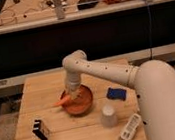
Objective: Place the pepper in the ceramic bowl
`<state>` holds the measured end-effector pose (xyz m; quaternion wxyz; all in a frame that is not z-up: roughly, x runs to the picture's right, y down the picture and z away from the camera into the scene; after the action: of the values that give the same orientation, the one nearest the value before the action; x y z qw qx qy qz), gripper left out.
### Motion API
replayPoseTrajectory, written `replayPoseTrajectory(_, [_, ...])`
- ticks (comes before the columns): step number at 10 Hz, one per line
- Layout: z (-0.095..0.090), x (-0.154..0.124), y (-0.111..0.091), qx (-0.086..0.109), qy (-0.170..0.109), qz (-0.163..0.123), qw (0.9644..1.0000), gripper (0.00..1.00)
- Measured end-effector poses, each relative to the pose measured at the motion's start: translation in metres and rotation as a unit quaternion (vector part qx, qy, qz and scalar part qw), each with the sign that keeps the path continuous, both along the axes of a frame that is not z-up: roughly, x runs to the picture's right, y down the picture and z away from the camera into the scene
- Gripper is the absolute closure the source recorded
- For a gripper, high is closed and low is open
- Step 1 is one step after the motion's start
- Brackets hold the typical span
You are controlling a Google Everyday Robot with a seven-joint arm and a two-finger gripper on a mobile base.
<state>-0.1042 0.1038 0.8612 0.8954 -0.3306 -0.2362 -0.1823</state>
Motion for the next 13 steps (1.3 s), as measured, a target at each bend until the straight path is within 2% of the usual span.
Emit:
replayPoseTrajectory(1, [0.0002, 0.0, 0.0005, -0.001, 0.0, 0.0, 1.0, 0.6])
replayPoseTrajectory(13, [0.0002, 0.003, 0.003, -0.007, 0.002, -0.007, 0.9999, 0.6])
